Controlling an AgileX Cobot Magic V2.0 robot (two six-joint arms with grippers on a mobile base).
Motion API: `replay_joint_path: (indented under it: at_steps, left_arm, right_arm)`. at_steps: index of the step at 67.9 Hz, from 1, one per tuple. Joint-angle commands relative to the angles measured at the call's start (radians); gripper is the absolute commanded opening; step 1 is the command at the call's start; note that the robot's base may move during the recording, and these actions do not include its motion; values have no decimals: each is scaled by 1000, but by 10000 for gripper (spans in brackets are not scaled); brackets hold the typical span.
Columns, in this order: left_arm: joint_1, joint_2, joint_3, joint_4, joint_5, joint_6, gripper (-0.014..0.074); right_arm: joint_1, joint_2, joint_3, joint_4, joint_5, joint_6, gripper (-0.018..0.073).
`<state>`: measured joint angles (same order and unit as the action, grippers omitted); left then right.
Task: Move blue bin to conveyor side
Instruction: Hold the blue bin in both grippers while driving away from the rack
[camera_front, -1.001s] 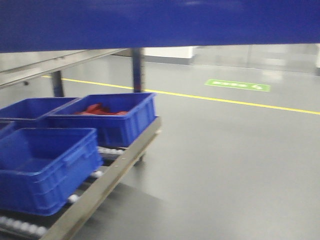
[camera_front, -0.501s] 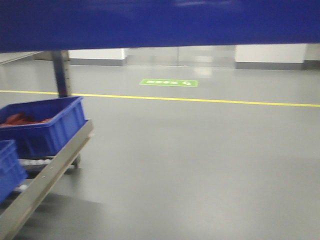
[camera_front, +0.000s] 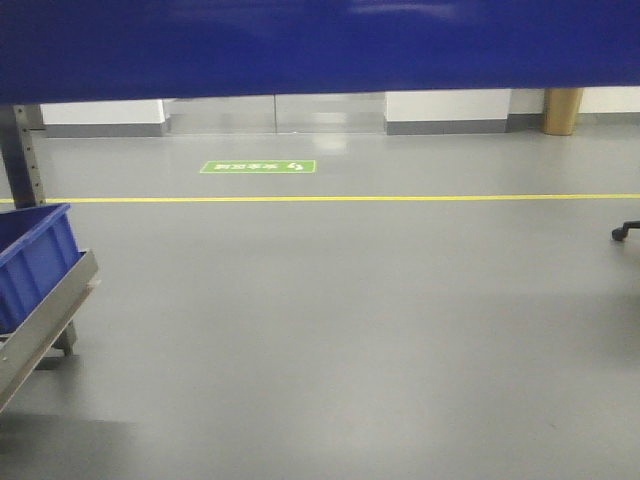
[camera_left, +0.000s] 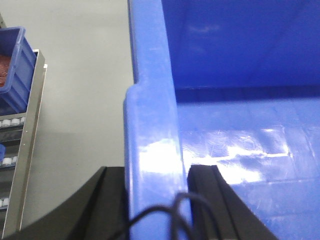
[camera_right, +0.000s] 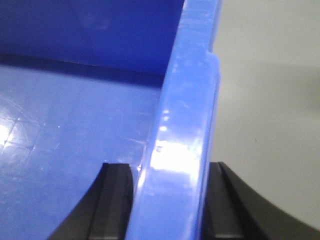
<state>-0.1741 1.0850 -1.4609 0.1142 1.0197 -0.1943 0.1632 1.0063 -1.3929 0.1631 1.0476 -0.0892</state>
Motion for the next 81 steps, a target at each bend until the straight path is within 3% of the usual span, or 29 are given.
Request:
replay_joint_path:
  at_steps: [1, 81]
  left_arm:
    - [1, -20, -17, 31, -88, 9, 2]
    - [1, -20, -17, 31, -88, 9, 2]
  right_arm:
    - [-9, -15, -12, -46, -107, 2, -78]
    - [-9, -15, -12, -46, -107, 2, -78]
